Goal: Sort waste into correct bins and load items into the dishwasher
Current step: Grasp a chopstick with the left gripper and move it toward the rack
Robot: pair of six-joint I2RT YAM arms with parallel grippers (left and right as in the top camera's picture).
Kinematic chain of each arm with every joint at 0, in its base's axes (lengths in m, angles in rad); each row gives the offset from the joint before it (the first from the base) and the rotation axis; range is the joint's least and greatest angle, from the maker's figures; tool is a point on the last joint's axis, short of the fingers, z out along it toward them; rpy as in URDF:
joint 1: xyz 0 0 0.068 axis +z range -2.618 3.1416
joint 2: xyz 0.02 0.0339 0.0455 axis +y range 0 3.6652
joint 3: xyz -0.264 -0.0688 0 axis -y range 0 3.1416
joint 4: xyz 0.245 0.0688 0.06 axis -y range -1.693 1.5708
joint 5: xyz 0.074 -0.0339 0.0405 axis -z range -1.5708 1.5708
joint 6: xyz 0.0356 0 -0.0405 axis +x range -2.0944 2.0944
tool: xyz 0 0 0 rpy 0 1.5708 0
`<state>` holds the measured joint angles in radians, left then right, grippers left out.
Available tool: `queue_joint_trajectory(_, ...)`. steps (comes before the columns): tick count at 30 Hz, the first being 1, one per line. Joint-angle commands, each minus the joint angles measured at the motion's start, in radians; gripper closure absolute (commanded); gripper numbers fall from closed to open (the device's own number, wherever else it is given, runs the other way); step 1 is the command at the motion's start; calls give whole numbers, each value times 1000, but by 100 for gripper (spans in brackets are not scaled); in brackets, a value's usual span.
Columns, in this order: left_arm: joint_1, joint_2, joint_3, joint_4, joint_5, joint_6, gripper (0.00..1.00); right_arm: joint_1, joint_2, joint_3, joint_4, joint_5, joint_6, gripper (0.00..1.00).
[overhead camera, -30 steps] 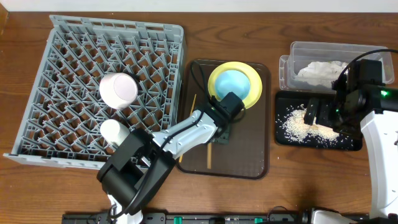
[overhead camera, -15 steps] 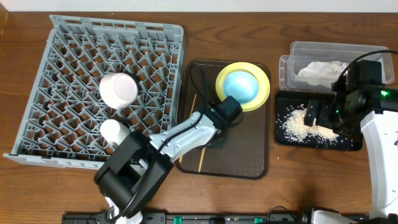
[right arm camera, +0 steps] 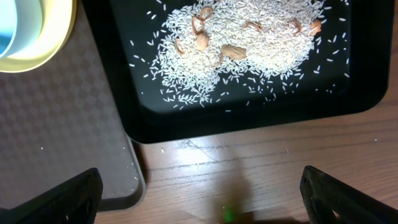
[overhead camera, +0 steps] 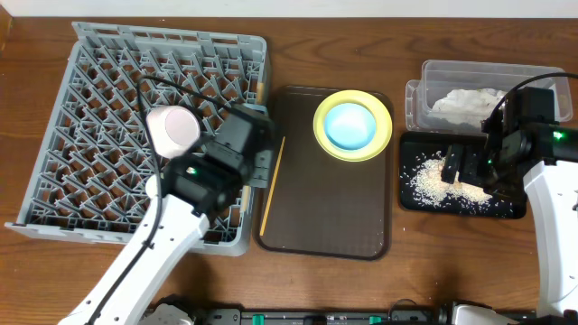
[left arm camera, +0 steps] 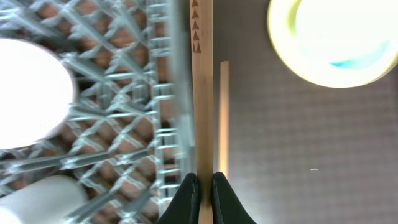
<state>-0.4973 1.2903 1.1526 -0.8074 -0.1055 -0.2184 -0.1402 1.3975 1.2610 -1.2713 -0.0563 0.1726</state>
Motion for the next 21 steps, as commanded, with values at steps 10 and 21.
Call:
queue_joint_trajectory(10,157,267,10,-10,60,95,93,-10,-10,7,-3,-5,6,1)
queue_joint_trajectory(21,167,90,11,2,160,90,43,-10,-10,7,-4,-5,6,1)
